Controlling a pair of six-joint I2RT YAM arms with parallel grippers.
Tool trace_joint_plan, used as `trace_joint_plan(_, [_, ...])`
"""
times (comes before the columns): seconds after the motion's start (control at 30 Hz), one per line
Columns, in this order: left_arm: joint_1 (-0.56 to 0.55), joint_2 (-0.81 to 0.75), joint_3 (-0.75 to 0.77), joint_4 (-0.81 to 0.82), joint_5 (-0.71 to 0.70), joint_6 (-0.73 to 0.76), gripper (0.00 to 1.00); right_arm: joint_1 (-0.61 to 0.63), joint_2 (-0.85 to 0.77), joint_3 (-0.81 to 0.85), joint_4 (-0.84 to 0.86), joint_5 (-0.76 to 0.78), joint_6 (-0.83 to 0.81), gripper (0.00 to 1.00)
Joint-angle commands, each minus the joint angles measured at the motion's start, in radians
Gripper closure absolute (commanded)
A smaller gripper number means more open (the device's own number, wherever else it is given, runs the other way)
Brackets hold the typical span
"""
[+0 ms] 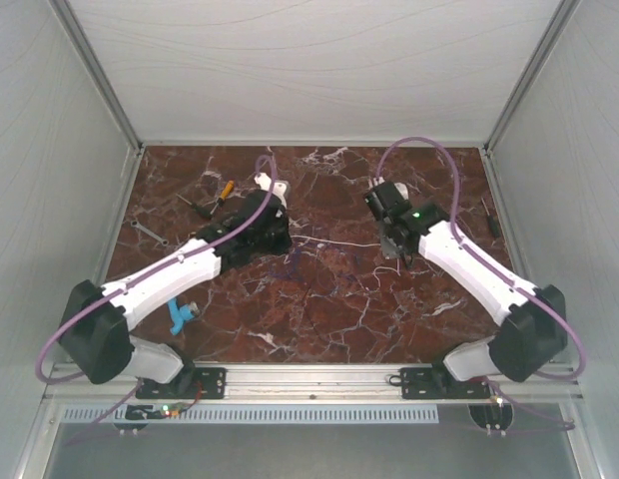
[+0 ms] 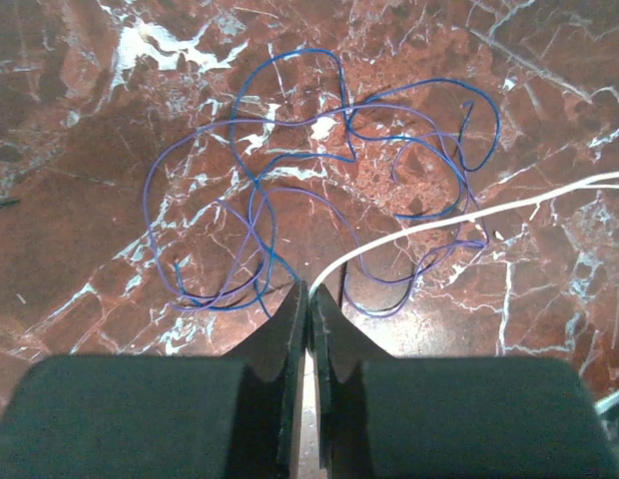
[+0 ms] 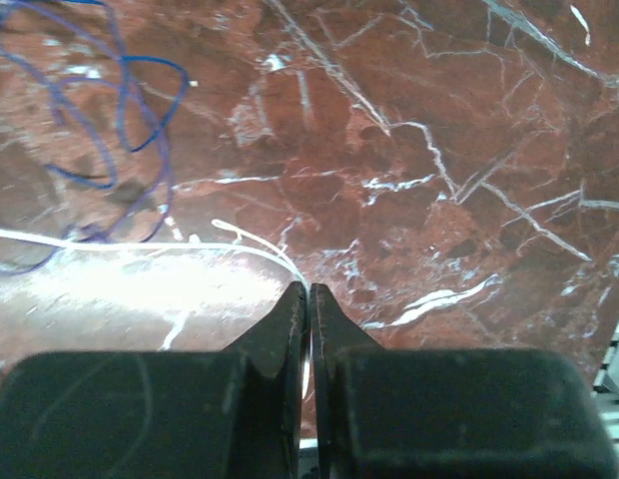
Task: Zip-tie the wires
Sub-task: Straighten the cable at the center of the board.
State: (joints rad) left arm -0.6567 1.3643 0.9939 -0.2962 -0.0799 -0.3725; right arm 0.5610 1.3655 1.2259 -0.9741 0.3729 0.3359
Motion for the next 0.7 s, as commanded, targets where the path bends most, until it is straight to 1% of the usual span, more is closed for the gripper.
trace_joint_plan(0.0, [-0.027, 0.064, 0.024, 0.063, -0.097, -0.01, 1.0, 0.004, 0.095, -0.052, 0.097, 0.14, 0.006, 1.0])
trace_joint_plan(0.17, [-0.027, 0.128, 0.025, 0.05, -0.203, -0.003, 1.0, 0.004, 0.185, -0.07, 0.226, 0.151, -0.029, 1.0])
trace_joint_plan(0.43, [-0.011, 0.206, 0.038, 0.026, -0.314, 0.002, 1.0, 0.016, 0.327, -0.03, 0.322, 0.1, -0.051, 1.0])
trace_joint_plan(0.53, [0.018, 0.226, 0.038, 0.016, -0.331, -0.005, 1.0, 0.027, 0.377, -0.014, 0.35, 0.101, -0.058, 1.0])
trace_joint_plan(0.67, [0.045, 0.242, 0.032, 0.022, -0.332, -0.009, 1.0, 0.038, 0.426, 0.013, 0.378, 0.109, -0.064, 0.98])
